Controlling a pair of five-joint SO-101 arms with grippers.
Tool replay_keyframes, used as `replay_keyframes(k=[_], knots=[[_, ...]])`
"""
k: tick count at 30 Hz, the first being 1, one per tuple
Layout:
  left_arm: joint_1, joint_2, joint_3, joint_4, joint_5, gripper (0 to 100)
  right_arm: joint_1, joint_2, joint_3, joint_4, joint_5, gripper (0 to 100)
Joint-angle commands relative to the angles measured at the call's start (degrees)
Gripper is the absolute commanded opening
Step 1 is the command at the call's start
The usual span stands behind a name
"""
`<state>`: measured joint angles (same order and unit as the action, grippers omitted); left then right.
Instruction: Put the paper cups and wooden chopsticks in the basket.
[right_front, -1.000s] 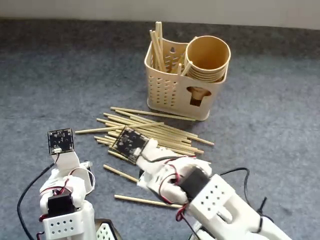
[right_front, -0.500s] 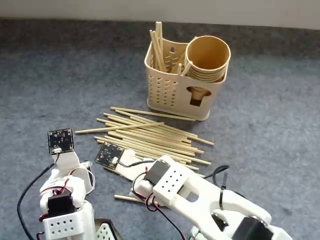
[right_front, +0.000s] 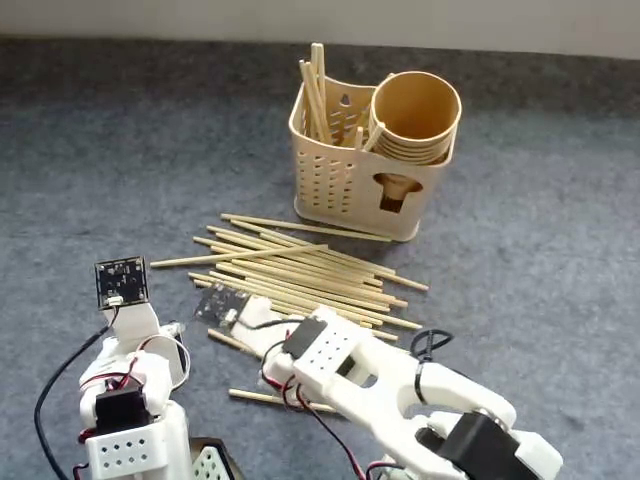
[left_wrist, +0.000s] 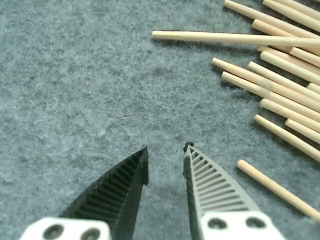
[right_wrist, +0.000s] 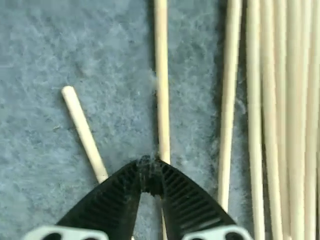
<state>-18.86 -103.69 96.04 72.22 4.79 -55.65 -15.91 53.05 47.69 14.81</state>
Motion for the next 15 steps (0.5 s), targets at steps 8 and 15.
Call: replay_keyframes(k=[8,15], knots=[[-0.31,0.13,1.19,0.18,-0.09,13,3.38,-13.67,-0.66,9.27,3.25,0.6],[-0.31,0.13,1.19,0.18,-0.09,13,3.3,-23.43,-0.31,10.68,2.99,0.6]])
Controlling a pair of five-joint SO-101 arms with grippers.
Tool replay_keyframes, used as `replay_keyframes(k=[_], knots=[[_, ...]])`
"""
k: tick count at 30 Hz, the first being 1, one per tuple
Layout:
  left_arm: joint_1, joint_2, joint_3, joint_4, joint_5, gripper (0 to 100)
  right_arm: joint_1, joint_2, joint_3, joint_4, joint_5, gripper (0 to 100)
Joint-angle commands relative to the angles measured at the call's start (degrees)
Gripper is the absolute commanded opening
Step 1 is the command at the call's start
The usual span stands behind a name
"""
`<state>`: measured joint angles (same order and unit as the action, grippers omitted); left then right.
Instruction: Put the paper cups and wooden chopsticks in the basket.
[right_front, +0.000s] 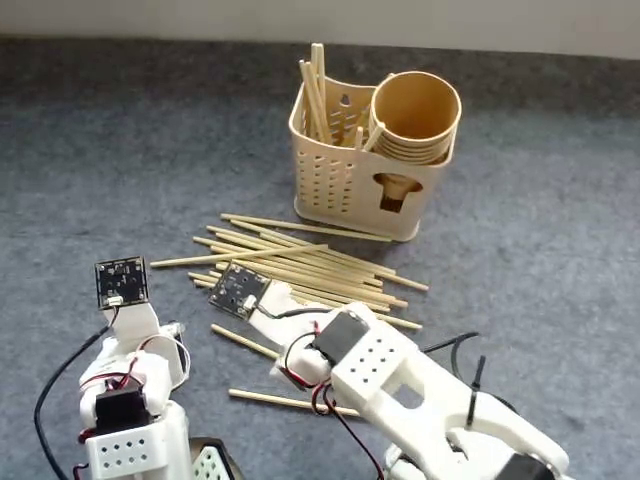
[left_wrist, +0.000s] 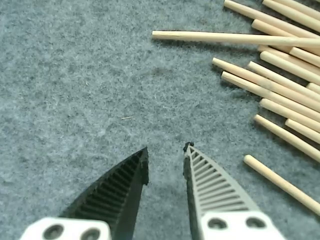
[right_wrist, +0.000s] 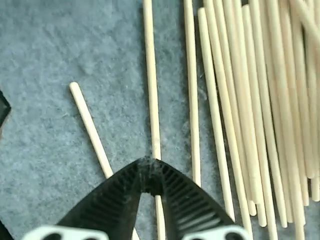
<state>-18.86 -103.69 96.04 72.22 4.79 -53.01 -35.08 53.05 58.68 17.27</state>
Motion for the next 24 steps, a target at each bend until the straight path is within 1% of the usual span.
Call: replay_keyframes(k=[1,3,5,7,9,19,24], knots=[[-0.31,0.13,1.19,0.18,-0.09,13,0.66,-4.53,-0.22,-1.45,0.53,0.7],[-0.31,0.13,1.19,0.18,-0.09,13,0.48,-3.56,0.22,-3.3,0.44,1.8],[-0.31,0.13,1.19,0.18,-0.09,13,0.4,-1.36,1.63,-5.93,0.18,6.3],[-0.31,0.13,1.19,0.18,-0.09,13,0.31,1.27,2.77,-9.45,-3.34,11.4],[-0.31,0.13,1.19,0.18,-0.09,13,-0.13,3.21,3.47,-11.74,-5.45,14.2],[-0.31,0.13,1.19,0.18,-0.09,13,-0.31,10.77,2.86,-12.79,-5.45,14.2],[-0.31,0.13,1.19,0.18,-0.09,13,-0.31,14.11,3.03,-17.19,-5.54,14.2]])
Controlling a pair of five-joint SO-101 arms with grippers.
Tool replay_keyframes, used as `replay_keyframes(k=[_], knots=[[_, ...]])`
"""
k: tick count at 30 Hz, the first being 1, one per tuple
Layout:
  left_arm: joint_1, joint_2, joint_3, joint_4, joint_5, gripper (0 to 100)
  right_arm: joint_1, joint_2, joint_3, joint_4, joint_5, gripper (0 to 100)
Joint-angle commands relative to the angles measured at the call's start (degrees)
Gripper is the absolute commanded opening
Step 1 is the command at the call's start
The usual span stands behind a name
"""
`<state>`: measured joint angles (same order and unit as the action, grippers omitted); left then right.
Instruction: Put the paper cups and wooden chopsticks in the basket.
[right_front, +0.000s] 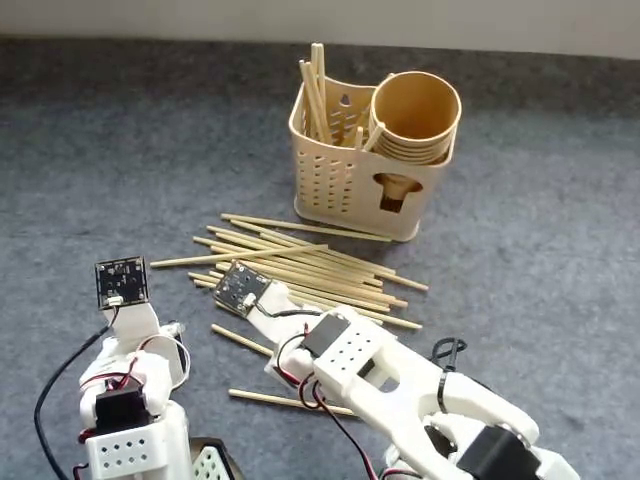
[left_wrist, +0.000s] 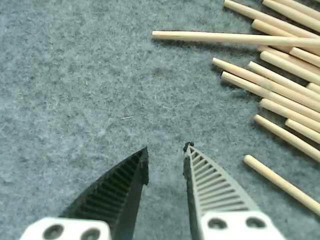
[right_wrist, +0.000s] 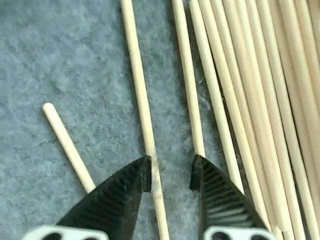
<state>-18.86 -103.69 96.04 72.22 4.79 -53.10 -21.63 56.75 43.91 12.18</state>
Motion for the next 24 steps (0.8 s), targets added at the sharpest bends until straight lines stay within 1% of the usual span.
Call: replay_keyframes(k=[1,6,16,17,19,21,24], knots=[[-0.31,0.13,1.19,0.18,-0.09,13,-0.22,1.36,-0.75,-2.59,-0.44,14.2],[-0.31,0.13,1.19,0.18,-0.09,13,-0.31,3.91,-0.92,-2.77,-0.44,14.2],[-0.31,0.13,1.19,0.18,-0.09,13,-3.74,8.31,-2.68,-2.51,-0.44,13.9],[-0.31,0.13,1.19,0.18,-0.09,13,-3.65,8.31,-2.68,-2.51,-0.44,12.5],[-0.31,0.13,1.19,0.18,-0.09,13,-3.47,8.22,-2.68,-2.51,-0.26,6.3],[-0.31,0.13,1.19,0.18,-0.09,13,-3.03,8.22,-2.68,-2.42,2.11,0.0],[-0.31,0.13,1.19,0.18,-0.09,13,-2.59,8.13,-2.68,-2.33,3.69,0.6]])
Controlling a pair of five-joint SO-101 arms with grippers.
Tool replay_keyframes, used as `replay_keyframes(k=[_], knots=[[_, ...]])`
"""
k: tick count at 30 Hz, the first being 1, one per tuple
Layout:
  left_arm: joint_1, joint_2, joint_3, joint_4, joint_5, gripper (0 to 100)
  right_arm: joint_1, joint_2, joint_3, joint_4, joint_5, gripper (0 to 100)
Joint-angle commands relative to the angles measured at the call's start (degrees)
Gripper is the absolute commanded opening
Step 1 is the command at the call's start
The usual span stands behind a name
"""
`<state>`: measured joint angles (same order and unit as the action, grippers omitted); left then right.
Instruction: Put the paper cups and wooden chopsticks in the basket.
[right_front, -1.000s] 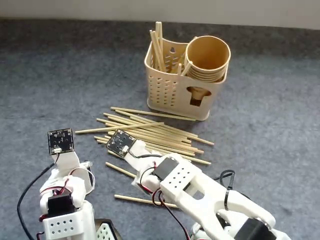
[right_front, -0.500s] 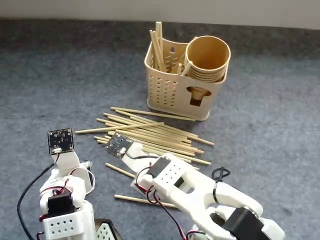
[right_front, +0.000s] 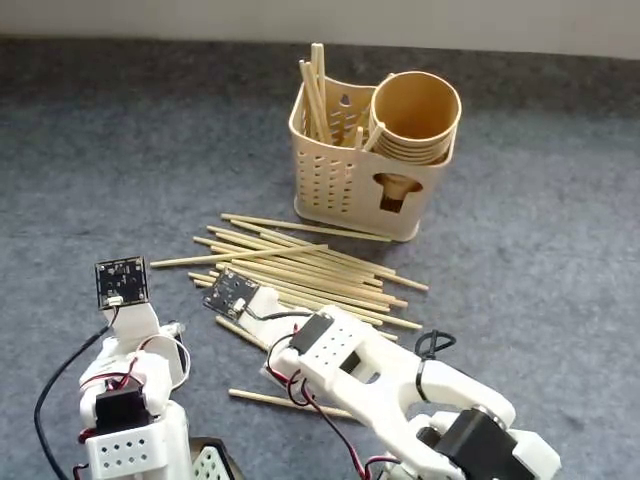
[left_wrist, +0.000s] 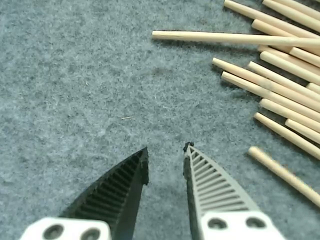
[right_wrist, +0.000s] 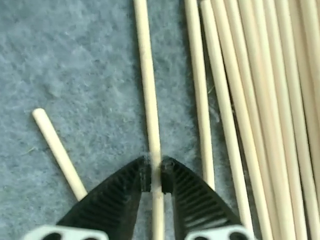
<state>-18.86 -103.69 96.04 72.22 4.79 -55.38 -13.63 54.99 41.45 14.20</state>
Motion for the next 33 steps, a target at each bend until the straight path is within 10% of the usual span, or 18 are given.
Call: replay_keyframes(k=[1,10,33], knots=[[-0.31,0.13,1.19,0.18,-0.09,13,-0.04,0.13,-0.92,0.13,1.76,0.5],[-0.31,0.13,1.19,0.18,-0.09,13,6.55,-6.46,-10.77,14.46,1.93,0.5],[-0.31,0.13,1.19,0.18,-0.09,13,15.16,-57.54,2.68,10.15,1.58,0.5]])
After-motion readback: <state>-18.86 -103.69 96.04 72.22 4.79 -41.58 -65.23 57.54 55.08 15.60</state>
